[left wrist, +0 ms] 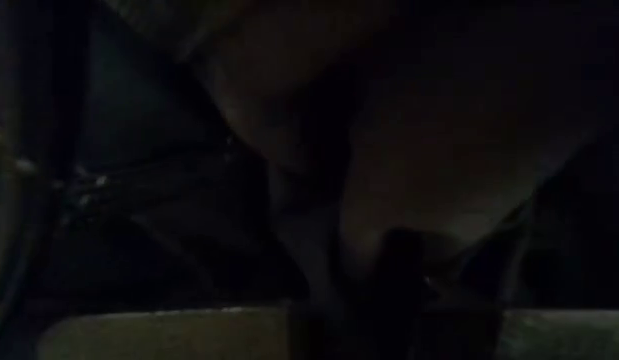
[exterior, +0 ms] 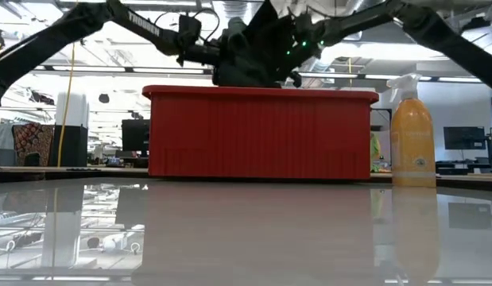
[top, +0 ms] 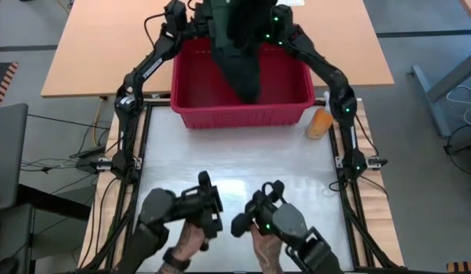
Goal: Fold laundry
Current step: Put the stacked clothes into the bin
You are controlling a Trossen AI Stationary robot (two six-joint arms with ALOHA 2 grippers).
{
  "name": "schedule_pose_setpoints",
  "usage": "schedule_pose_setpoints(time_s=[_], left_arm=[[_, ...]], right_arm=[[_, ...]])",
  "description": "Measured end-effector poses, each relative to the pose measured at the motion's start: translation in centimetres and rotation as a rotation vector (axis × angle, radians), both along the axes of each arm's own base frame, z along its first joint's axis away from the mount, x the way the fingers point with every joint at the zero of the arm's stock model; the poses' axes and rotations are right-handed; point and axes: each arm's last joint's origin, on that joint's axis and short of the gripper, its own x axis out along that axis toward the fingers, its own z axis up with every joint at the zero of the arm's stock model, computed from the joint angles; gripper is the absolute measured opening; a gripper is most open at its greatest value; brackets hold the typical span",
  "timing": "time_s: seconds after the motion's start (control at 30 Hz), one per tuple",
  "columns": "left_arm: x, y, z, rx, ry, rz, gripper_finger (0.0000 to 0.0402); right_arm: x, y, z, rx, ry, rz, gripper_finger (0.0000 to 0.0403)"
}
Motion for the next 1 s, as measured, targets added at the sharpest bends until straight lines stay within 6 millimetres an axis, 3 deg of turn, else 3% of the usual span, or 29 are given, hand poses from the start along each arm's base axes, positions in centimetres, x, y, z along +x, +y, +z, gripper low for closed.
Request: schedule_pose_setpoints(time_s=[0.2, 0.37, 0.6, 0.83, 1.0], left_arm=[[-0.4, 1.8, -1.7, -0.021, -0.016, -0.005, 0.0034], [-0.2, 1.7, -4.4, -0.16, 0.15, -0.018, 0.0034], [1.7, -0.9, -9.0, -0.163, 0.522, -0.02, 0.0034], [3.1, -2.5, -15.4, -0.262, 0.658, -0.033, 0.0034], [3.6, -3.6, -16.6, -0.262, 0.767, -0.003, 0.0034]], right_arm=[[-0.1, -1.9, -1.3, 0.001, -0.021, -0.012, 0.008], [-0.5, -1.6, -3.5, 0.152, 0.143, 0.018, 0.008], [-0.9, -0.6, -7.7, 0.364, 0.425, 0.086, 0.008], [-0.6, -0.3, -11.5, 0.501, 0.597, 0.116, 0.008], [-0.6, 0.3, -12.8, 0.563, 0.686, 0.14, 0.008]])
